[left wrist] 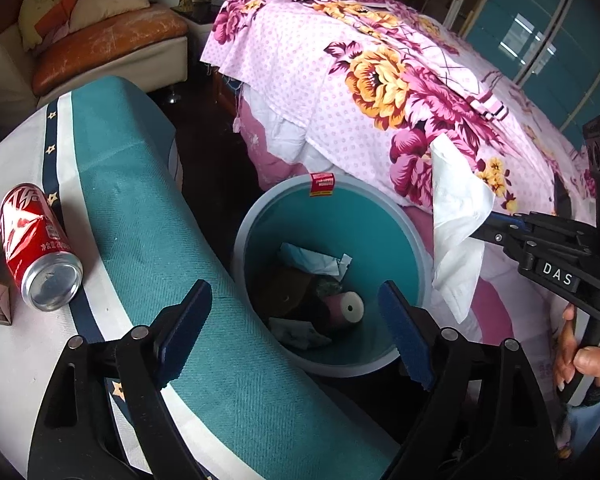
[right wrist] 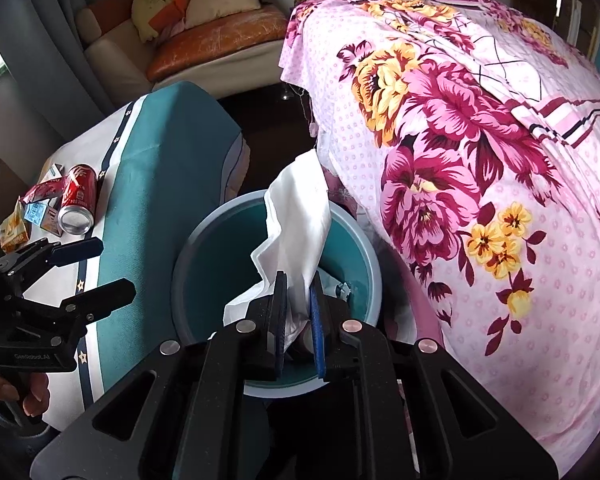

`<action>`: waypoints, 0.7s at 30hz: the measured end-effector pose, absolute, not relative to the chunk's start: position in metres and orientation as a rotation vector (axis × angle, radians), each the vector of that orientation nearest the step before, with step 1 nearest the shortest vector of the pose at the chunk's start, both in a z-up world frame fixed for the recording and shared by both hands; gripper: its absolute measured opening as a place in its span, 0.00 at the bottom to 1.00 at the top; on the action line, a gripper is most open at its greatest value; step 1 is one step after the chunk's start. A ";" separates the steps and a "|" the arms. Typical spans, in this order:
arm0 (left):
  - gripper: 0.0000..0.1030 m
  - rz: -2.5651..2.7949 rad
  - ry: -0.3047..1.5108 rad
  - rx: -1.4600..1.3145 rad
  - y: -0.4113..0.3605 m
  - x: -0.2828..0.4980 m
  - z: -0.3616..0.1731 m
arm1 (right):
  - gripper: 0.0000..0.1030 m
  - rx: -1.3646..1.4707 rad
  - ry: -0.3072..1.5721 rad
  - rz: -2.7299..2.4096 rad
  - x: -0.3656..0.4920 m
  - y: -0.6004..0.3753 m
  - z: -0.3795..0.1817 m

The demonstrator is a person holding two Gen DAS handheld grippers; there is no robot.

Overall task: Collect trash
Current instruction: 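Open both tools to drop the mask and tissue into the bin, then move both tools back toward the red Coca-Cola can and milk carton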

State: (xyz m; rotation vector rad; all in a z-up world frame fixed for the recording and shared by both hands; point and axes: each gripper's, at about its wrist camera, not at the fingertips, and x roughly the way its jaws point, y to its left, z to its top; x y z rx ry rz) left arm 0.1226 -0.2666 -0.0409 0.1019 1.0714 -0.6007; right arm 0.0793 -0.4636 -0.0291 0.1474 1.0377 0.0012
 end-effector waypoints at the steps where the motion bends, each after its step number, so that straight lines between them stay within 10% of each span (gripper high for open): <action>1: 0.84 -0.598 1.071 0.100 -0.264 0.122 -0.041 | 0.13 0.149 1.041 0.001 0.080 -0.463 -0.030; 5: 0.85 -0.581 1.072 0.094 -0.252 0.121 -0.040 | 0.51 0.154 1.037 -0.002 0.082 -0.459 -0.030; 21: 0.89 -0.531 1.077 0.031 -0.211 0.120 -0.039 | 0.73 0.142 1.088 0.000 0.086 -0.440 -0.029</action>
